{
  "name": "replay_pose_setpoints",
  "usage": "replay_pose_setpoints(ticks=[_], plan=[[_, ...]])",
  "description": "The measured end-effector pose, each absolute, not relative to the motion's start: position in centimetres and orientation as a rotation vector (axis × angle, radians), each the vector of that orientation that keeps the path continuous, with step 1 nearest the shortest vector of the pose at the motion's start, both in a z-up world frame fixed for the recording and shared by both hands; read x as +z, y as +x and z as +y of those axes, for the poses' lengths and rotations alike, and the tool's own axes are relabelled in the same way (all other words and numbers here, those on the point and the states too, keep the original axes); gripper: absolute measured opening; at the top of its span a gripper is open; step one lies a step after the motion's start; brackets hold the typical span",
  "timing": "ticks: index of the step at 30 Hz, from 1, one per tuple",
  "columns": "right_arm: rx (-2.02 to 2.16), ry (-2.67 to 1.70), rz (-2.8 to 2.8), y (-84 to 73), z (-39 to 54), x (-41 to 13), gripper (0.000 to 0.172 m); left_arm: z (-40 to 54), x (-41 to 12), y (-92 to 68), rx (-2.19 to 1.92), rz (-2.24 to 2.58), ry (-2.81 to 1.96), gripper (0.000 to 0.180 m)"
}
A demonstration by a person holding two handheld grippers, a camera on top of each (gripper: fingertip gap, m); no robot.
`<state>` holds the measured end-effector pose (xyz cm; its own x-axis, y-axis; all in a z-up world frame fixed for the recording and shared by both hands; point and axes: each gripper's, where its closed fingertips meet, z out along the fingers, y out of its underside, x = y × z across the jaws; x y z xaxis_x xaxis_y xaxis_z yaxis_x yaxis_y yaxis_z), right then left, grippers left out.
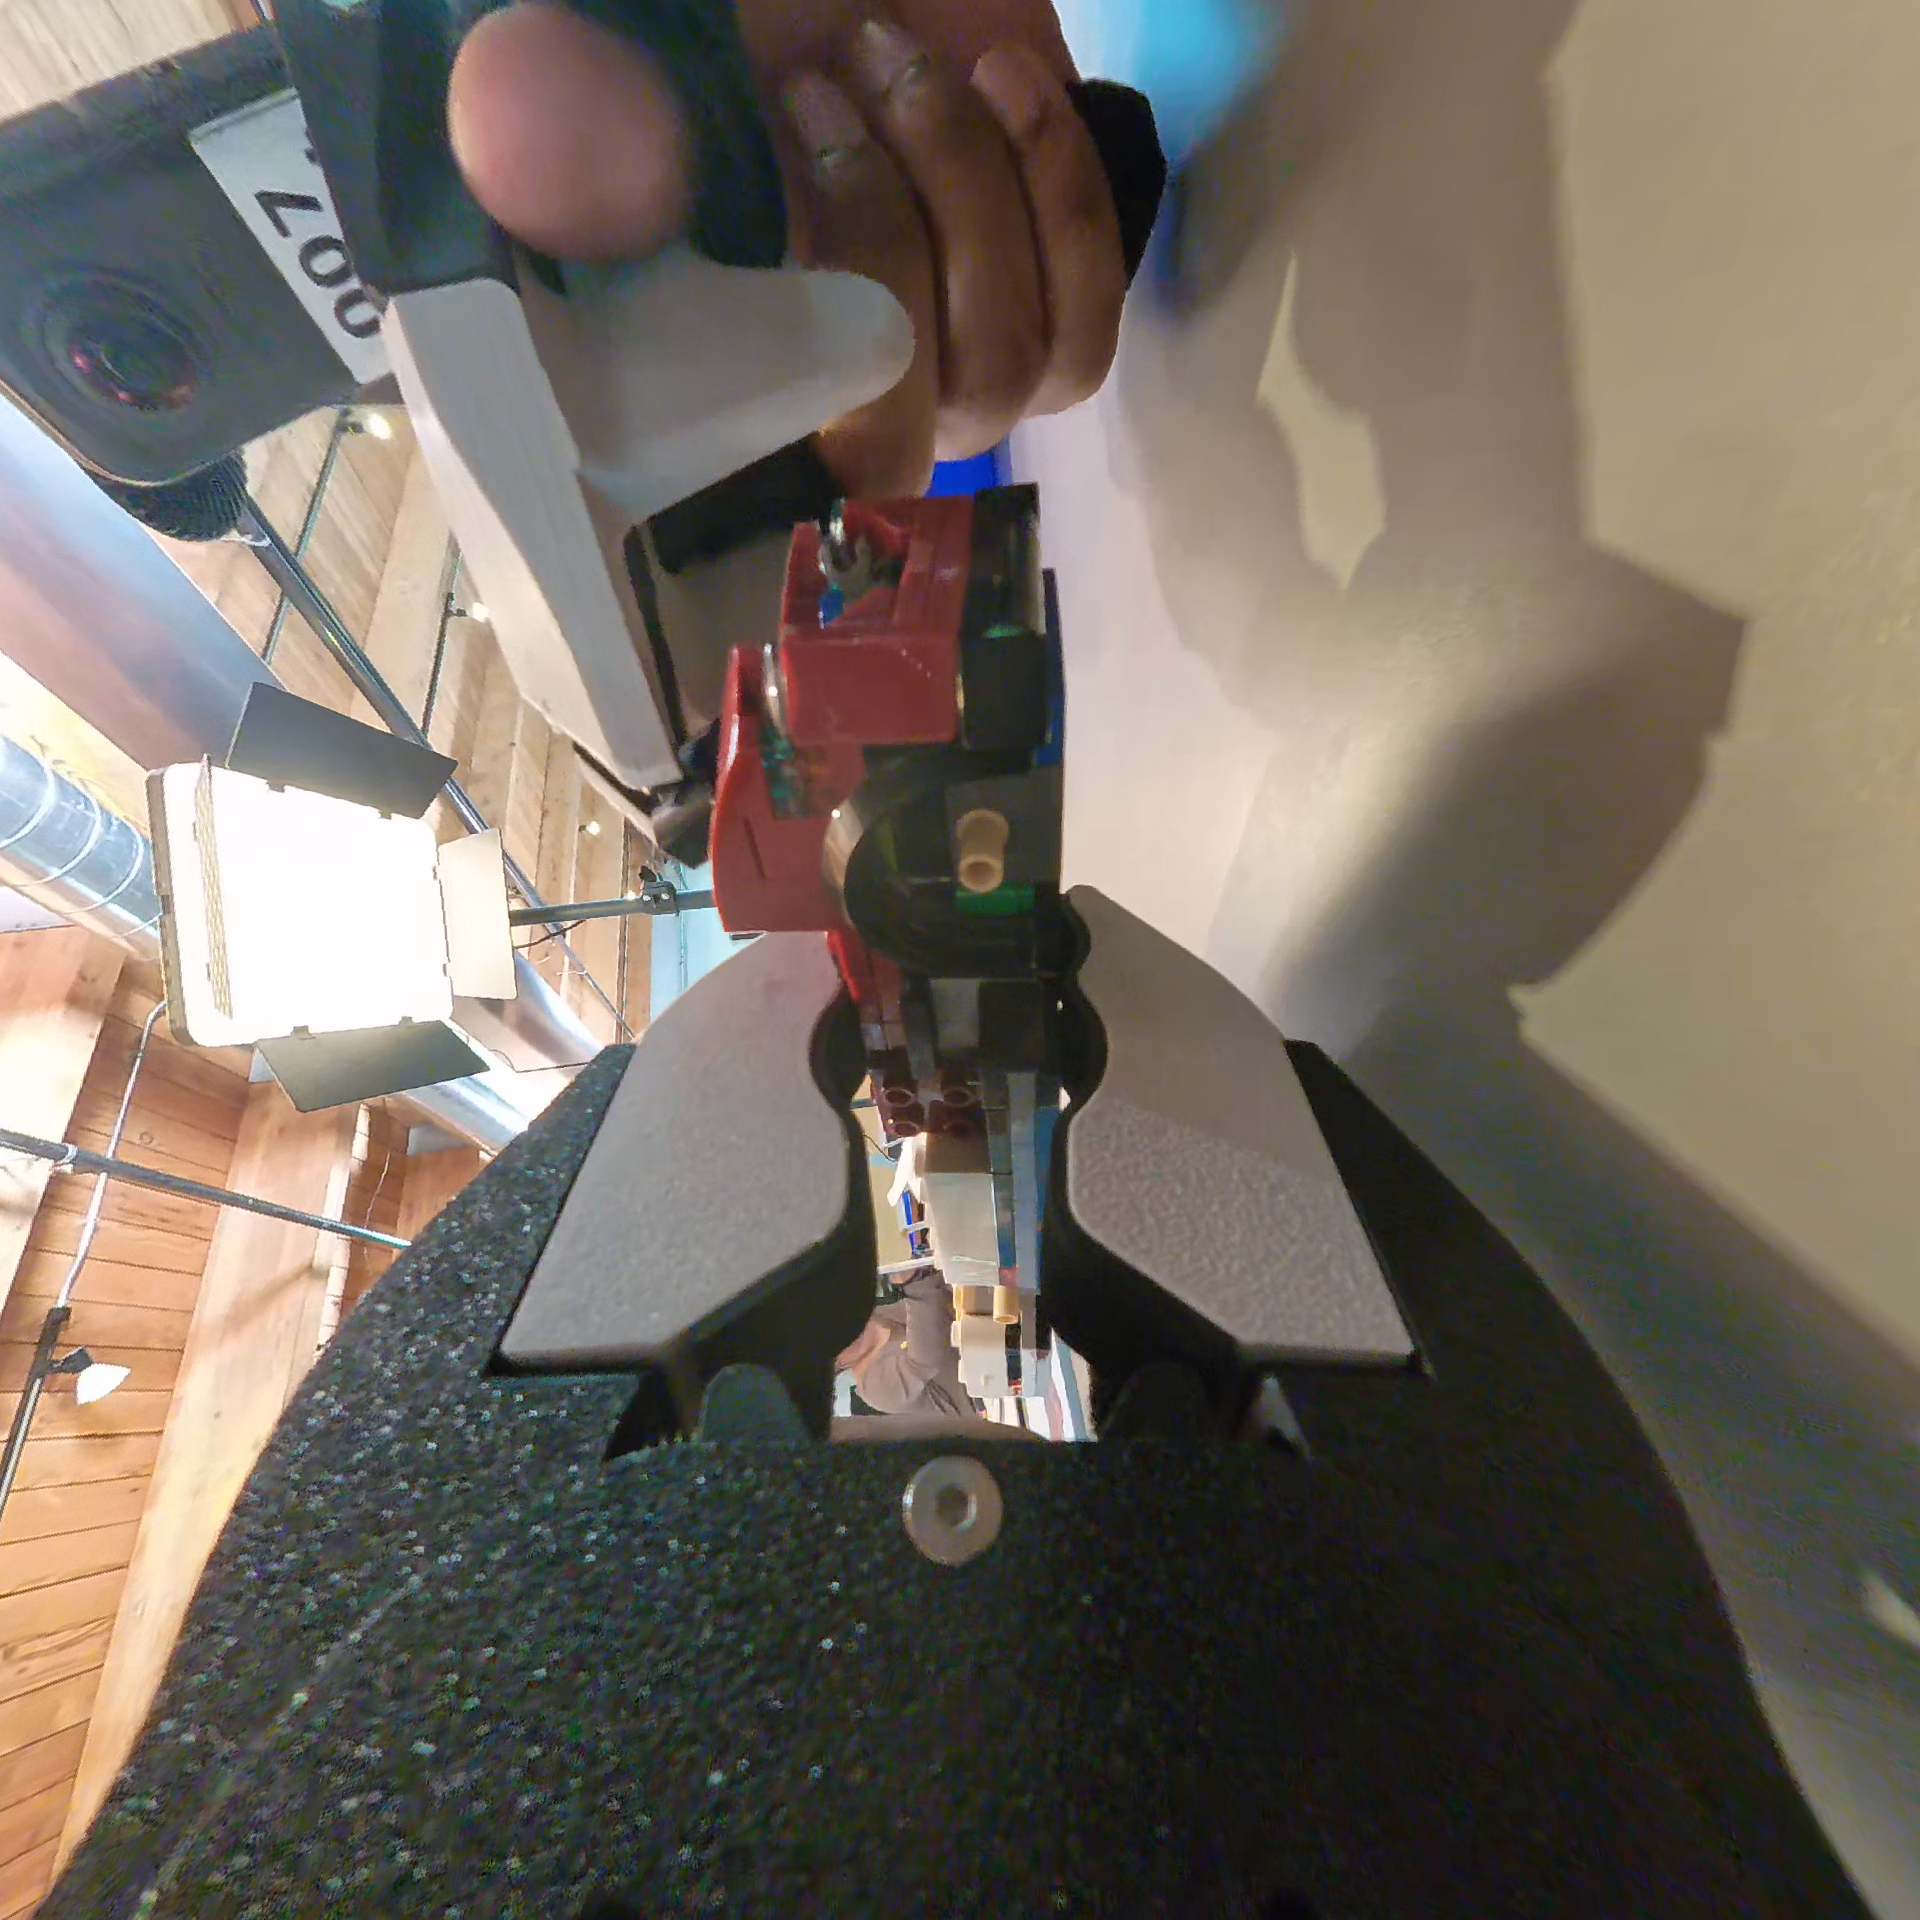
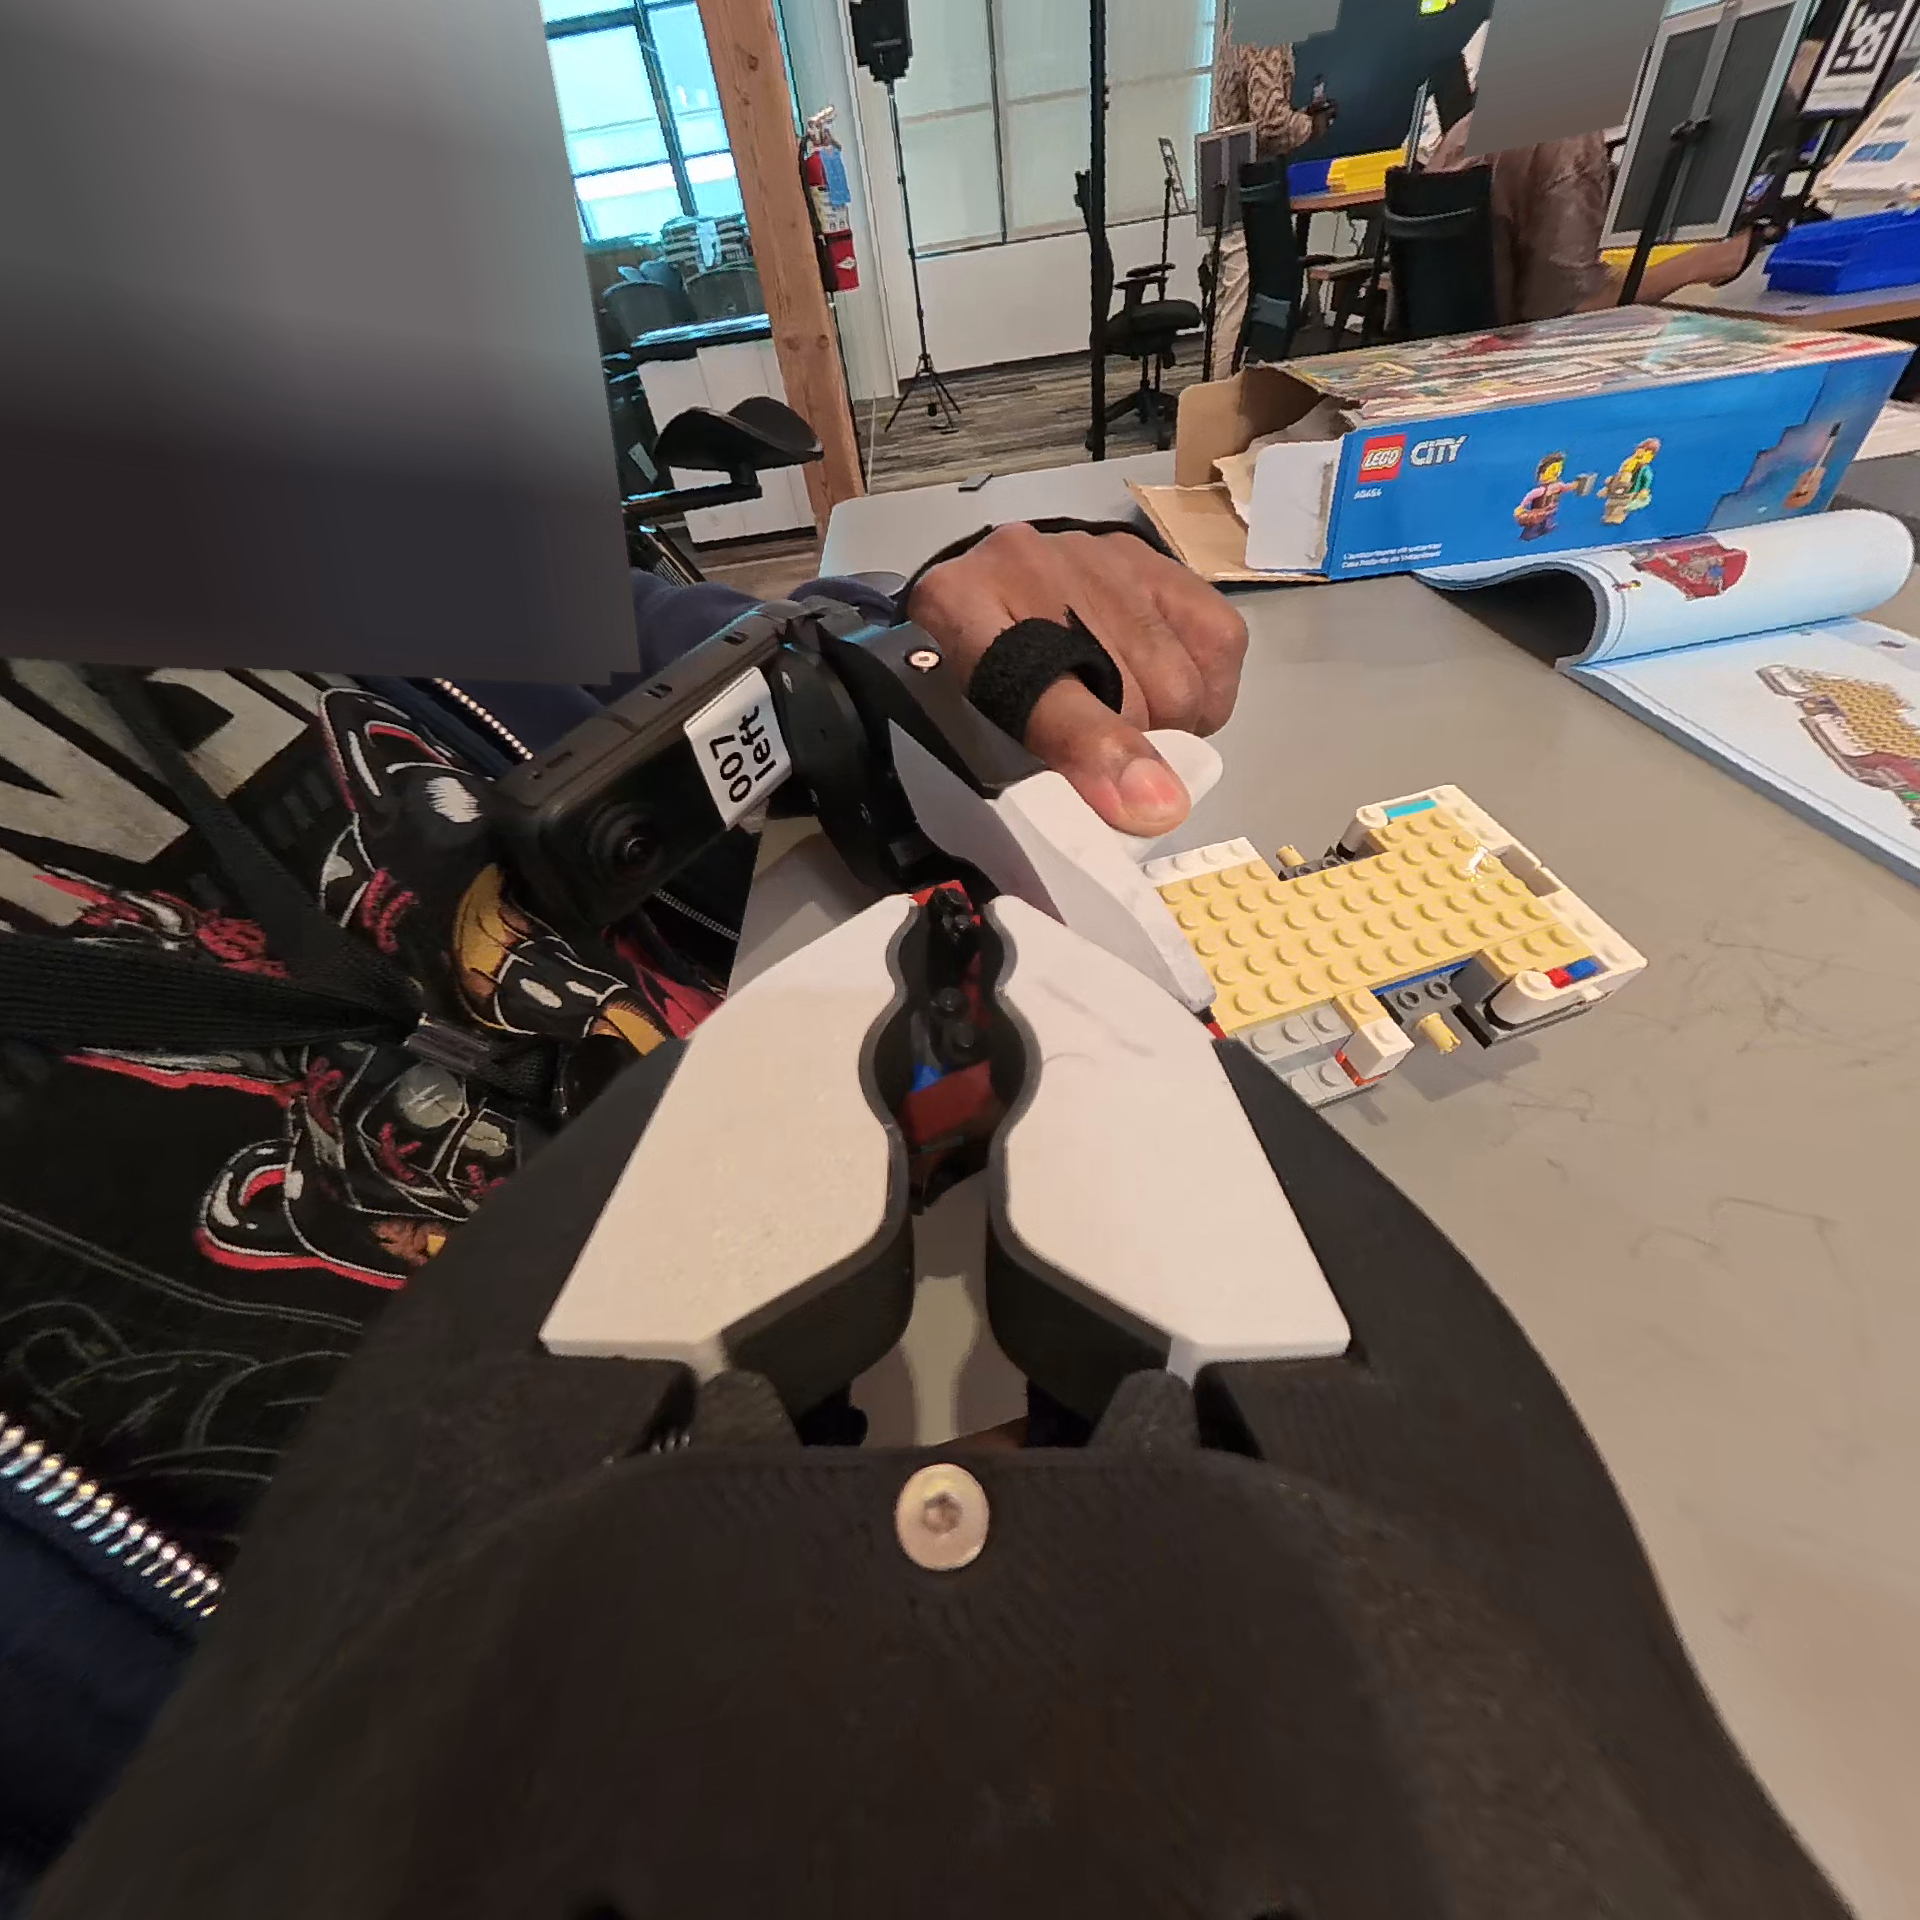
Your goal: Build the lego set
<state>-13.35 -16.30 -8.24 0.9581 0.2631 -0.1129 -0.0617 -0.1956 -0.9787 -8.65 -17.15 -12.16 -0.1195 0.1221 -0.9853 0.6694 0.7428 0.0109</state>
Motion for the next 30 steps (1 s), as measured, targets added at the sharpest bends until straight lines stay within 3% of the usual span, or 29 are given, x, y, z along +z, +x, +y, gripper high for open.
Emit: replay_pose_setpoints(ticks=[30], plan=[[0.274, -1.740, -0.233, -14.2, -16.5, -8.3, 0.008, -17.6, -12.1, -9.3, -0.585, 1.661, 0.650, 0.034]])
